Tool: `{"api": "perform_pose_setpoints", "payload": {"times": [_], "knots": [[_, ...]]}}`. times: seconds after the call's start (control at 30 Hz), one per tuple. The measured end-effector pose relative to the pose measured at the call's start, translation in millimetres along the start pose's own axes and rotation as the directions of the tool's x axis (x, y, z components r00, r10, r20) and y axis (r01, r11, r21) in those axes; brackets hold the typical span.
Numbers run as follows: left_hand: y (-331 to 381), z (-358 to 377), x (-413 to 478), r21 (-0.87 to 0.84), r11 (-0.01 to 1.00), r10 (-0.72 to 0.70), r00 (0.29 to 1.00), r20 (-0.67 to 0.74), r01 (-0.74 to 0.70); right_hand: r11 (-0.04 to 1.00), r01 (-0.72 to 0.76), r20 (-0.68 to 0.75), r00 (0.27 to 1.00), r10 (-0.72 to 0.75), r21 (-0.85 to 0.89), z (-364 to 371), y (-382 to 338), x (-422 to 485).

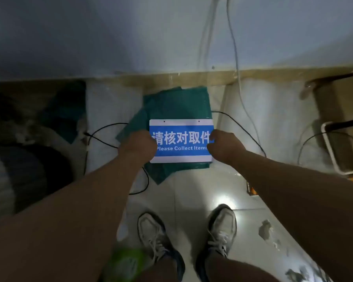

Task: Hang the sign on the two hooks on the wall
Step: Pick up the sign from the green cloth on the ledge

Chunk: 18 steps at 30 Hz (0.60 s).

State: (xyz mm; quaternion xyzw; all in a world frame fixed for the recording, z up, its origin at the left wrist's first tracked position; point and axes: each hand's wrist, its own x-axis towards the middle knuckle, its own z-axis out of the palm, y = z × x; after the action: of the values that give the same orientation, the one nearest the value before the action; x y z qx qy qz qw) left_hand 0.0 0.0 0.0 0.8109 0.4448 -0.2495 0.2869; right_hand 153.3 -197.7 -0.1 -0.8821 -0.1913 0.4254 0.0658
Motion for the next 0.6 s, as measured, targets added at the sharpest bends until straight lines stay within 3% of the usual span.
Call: {"api": "perform_pose_setpoints", "payload": {"times": [0.13, 0.33, 0.47, 0.6], "knots": [[-31.2, 71.7, 67.8, -0.109, 0.994, 0.002, 1.000, 0.009, -0.001, 0.990, -0.068, -0.028, 0.997, 0.072, 0.127, 55.2, 24.0, 80.4], [-76.6, 152.7, 141.5, -0.329, 0.944, -0.041, 0.992, -0.120, -0.001, 0.957, -0.185, -0.139, 0.966, 0.219, 0.222, 114.1, 59.4, 162.4], [-78.3, 177.5, 145.7, -0.630, 0.773, -0.075, 0.976, -0.207, -0.074, 0.945, -0.162, -0.300, 0.921, 0.248, 0.284, 139.5, 63.2, 173.3], [-78.0, 186.0, 145.5, -0.717, 0.691, -0.140, 0.956, -0.257, -0.092, 0.897, -0.121, -0.368, 0.882, 0.294, 0.425, 154.4, 63.3, 179.9]]}}
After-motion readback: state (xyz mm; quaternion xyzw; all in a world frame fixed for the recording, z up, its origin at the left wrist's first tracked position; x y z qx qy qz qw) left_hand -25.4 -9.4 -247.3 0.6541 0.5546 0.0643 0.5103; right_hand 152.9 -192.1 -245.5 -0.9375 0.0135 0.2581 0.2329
